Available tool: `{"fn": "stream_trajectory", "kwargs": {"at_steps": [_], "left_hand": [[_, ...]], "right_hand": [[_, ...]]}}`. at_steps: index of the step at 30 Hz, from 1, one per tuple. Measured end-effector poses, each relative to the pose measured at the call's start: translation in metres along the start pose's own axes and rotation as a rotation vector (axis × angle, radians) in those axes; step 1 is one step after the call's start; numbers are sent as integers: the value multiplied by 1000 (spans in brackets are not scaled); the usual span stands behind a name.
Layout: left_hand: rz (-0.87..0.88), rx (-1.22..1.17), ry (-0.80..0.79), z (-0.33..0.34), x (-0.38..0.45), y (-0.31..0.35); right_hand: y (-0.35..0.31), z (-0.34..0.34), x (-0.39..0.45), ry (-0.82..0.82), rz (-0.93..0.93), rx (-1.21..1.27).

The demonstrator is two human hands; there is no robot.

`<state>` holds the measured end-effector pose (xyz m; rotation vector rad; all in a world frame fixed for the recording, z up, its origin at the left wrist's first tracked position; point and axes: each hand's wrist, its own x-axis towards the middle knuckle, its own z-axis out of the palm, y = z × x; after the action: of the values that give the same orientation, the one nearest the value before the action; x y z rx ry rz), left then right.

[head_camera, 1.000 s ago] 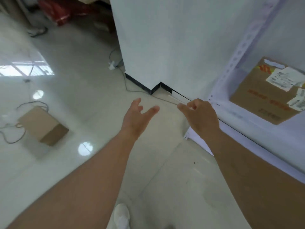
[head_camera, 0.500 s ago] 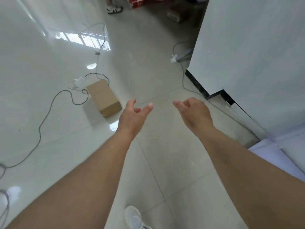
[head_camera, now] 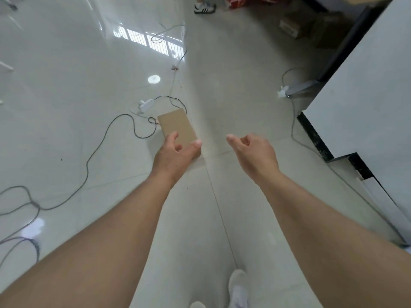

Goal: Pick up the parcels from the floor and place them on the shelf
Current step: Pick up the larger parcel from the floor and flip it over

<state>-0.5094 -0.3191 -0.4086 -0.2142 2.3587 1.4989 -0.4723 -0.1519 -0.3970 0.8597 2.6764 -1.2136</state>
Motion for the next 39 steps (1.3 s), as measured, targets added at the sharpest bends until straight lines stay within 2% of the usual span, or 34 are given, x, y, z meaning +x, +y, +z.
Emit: {"fn": "stream_trajectory", "kwargs": {"at_steps": [14, 22, 27, 39], "left_hand": [[-67, 61, 123, -17, 158, 23], [-123, 73, 162, -33, 222, 17], [-125, 62, 134, -41, 260, 13], [-121, 129, -47, -82, 363, -4]], "right_hand": [[-60, 43, 160, -119, -27, -37], [-80, 75, 220, -186, -1, -52], [-98, 99, 247, -193, 16, -71], [-139, 160, 301, -105, 162, -51]]}}
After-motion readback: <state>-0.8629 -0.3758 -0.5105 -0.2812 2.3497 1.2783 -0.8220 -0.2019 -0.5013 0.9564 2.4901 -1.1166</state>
